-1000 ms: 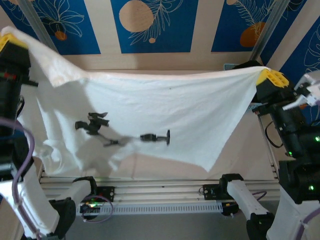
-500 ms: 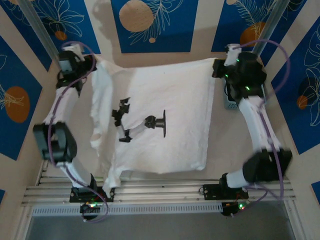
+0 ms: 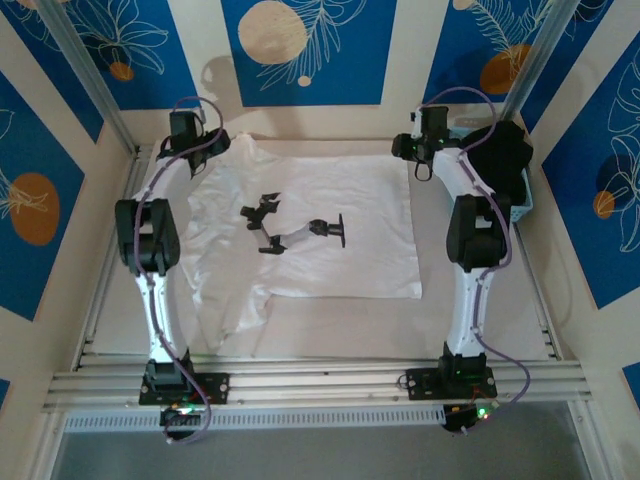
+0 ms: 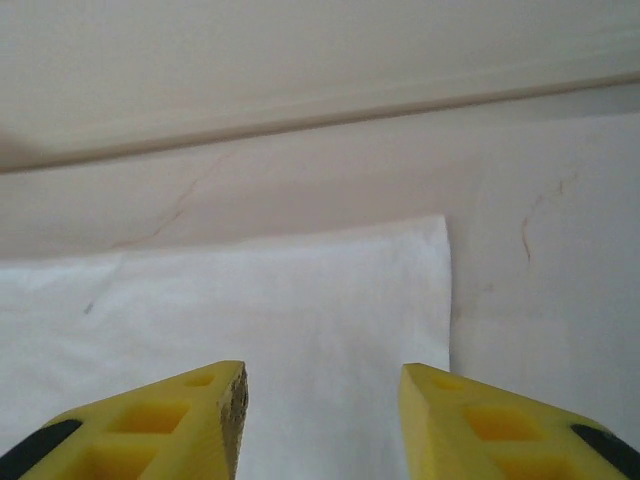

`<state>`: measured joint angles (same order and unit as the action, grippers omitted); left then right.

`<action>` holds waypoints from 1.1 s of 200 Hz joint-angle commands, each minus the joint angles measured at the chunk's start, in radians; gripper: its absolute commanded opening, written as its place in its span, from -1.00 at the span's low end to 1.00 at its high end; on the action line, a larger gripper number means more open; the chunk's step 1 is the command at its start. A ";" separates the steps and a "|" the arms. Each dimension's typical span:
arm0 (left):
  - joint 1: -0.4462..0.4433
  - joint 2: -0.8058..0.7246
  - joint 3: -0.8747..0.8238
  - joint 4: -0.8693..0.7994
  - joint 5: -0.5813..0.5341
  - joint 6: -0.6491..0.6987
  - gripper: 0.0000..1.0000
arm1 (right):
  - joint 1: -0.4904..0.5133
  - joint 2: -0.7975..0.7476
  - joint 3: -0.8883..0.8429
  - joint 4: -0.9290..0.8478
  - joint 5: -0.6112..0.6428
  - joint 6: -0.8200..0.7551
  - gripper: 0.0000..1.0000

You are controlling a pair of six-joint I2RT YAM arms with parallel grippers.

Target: Fold the inside-out t-shirt

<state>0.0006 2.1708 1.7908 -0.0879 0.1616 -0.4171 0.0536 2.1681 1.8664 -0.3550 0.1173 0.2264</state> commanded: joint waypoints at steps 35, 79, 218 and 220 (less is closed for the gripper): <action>-0.092 -0.529 -0.769 0.438 0.096 -0.279 0.20 | 0.075 -0.408 -0.517 -0.125 -0.002 0.173 -0.01; -0.235 -0.776 -1.127 0.538 0.142 -0.359 0.23 | 0.113 -0.680 -0.918 -0.188 -0.017 0.279 0.00; -0.335 -1.101 -1.359 0.332 0.073 -0.217 0.28 | 0.051 -0.867 -1.253 -0.275 0.023 0.496 -0.15; -0.336 -1.099 -1.359 0.334 0.074 -0.217 0.29 | 0.051 -0.864 -1.253 -0.271 0.019 0.495 -0.15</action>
<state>-0.3298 1.0569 0.4290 0.2501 0.2413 -0.6704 0.1120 1.2716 0.6197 -0.6476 0.1761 0.6907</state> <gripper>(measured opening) 0.640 0.438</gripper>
